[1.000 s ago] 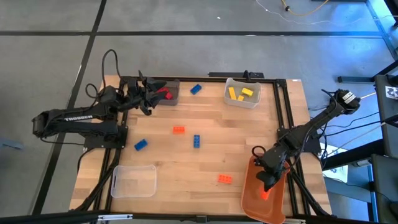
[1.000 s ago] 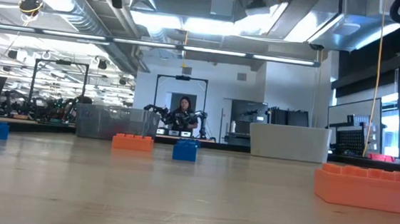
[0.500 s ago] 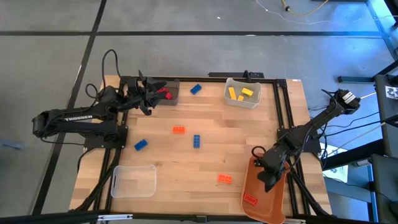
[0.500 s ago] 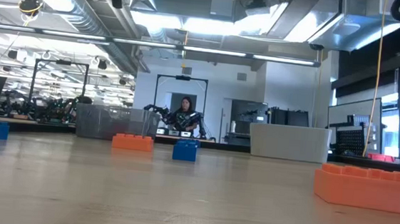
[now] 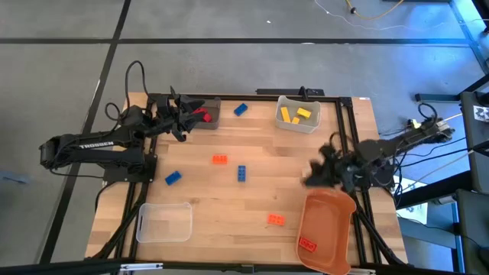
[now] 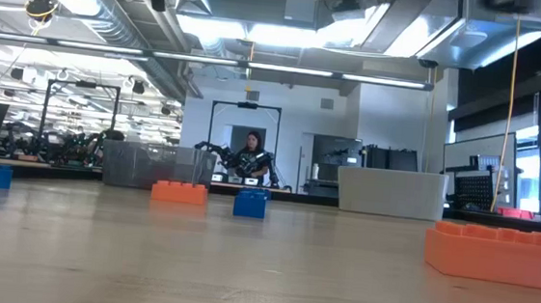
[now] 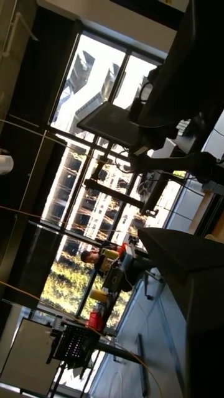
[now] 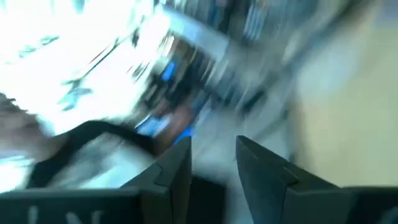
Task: Sort & place blocks by color
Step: Put the bottom left blue game piece into the transparent bin
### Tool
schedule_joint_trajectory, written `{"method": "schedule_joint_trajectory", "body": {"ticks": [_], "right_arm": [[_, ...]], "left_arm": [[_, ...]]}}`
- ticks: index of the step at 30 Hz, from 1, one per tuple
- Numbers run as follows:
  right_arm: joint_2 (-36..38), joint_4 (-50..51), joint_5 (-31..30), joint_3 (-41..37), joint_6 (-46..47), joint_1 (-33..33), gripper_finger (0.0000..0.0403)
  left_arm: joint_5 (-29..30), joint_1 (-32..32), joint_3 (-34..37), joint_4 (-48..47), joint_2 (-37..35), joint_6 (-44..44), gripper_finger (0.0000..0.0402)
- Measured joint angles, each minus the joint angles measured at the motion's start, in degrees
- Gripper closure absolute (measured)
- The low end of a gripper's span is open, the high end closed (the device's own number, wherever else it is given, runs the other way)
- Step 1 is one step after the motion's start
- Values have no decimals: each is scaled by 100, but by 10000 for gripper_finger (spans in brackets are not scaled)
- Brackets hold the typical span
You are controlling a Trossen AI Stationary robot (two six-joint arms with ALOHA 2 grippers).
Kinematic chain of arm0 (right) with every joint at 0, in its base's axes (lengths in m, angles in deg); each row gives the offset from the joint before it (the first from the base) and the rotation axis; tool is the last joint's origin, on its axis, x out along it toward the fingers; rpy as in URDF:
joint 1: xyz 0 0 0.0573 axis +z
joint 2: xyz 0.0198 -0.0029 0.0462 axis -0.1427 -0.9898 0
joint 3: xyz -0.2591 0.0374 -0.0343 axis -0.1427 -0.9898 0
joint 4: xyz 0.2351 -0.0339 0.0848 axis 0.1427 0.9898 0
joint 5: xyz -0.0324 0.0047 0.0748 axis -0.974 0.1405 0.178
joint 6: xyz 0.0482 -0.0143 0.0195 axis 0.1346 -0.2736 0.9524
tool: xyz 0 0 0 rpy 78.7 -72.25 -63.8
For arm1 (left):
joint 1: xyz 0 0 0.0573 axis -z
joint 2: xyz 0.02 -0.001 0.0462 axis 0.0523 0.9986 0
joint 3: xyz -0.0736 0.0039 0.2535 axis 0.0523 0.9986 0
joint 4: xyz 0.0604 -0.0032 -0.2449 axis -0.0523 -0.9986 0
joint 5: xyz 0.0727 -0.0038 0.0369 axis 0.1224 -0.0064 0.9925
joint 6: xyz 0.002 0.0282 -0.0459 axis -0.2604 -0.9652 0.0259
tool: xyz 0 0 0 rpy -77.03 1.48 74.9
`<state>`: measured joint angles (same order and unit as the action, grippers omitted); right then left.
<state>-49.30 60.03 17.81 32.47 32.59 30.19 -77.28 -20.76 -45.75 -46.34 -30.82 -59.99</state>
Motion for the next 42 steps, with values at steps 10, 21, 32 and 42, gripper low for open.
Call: {"method": "schedule_joint_trajectory", "body": {"ticks": [10, 21, 32, 42], "right_arm": [[-176, 364, -2207, -4, -2726, -1760, 277], [-392, 328, -2049, -7, -3071, -2156, 277], [-392, 190, -1847, -7, -3329, -2156, 277], [-401, 285, -1855, -7, -3176, -2153, 277]], "left_arm": [[62, -2, 0, 0, -1, 120, 133], [-15, 0, -2, -270, -2, 103, 133], [-40, 72, -1729, -5388, 575, 611, 133], [83, 993, -2479, -10449, 2027, 2435, 133]]}}
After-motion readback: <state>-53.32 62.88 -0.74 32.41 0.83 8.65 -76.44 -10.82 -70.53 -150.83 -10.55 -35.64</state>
